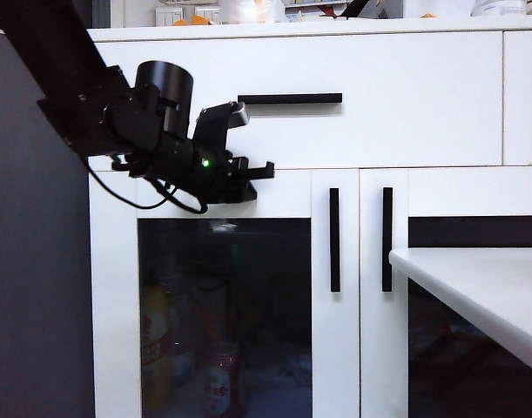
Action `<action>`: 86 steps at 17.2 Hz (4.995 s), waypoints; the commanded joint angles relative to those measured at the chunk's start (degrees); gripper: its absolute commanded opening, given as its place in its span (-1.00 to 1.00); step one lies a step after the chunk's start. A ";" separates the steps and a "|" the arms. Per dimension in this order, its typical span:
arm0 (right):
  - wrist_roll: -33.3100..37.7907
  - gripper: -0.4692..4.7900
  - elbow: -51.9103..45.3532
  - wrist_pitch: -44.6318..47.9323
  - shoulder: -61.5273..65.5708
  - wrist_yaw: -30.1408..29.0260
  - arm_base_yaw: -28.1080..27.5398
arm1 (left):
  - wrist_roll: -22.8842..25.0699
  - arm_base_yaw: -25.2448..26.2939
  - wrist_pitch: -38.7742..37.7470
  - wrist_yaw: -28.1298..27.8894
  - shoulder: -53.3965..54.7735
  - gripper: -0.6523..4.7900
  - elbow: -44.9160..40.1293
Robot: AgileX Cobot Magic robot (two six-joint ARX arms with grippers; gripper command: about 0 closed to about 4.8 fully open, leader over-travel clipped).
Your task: Open the left door of the white cabinet, pick up a can of beverage from the table on the right, place it inside the cabinet, and finally close the cabinet door.
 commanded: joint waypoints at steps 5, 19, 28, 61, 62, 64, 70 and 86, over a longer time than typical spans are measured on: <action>0.20 0.56 0.35 0.81 -0.02 0.11 -0.02 | 1.11 0.09 -1.31 -0.72 -0.52 -0.78 1.25; -1.36 0.56 3.87 -4.02 -10.19 4.13 -0.09 | 1.31 0.11 -49.48 -0.72 -43.10 -0.78 1.11; -1.49 0.56 18.12 -23.08 -10.71 3.50 0.02 | -2.40 0.09 -75.69 -0.72 -75.65 -0.78 -3.04; 0.44 -0.83 -28.63 6.91 -10.38 -2.93 0.15 | -15.61 0.09 -60.46 -1.79 -106.92 -0.78 -54.90; 0.42 -0.82 -28.87 6.05 -10.38 -2.91 0.15 | -15.61 0.09 -60.48 -1.75 -106.92 -0.78 -54.90; 0.42 -0.82 -28.89 2.99 -10.38 -2.91 0.15 | -15.50 0.09 -60.52 -1.75 -106.92 -0.78 -54.88; 0.42 -0.82 -28.89 2.10 -10.40 -2.95 0.15 | -15.43 -0.28 -60.13 -2.64 -110.07 -0.78 -56.61; 0.39 -0.82 -36.54 4.52 -20.26 -3.52 -30.03 | -15.43 27.96 -53.59 -1.77 -118.64 -0.78 -68.98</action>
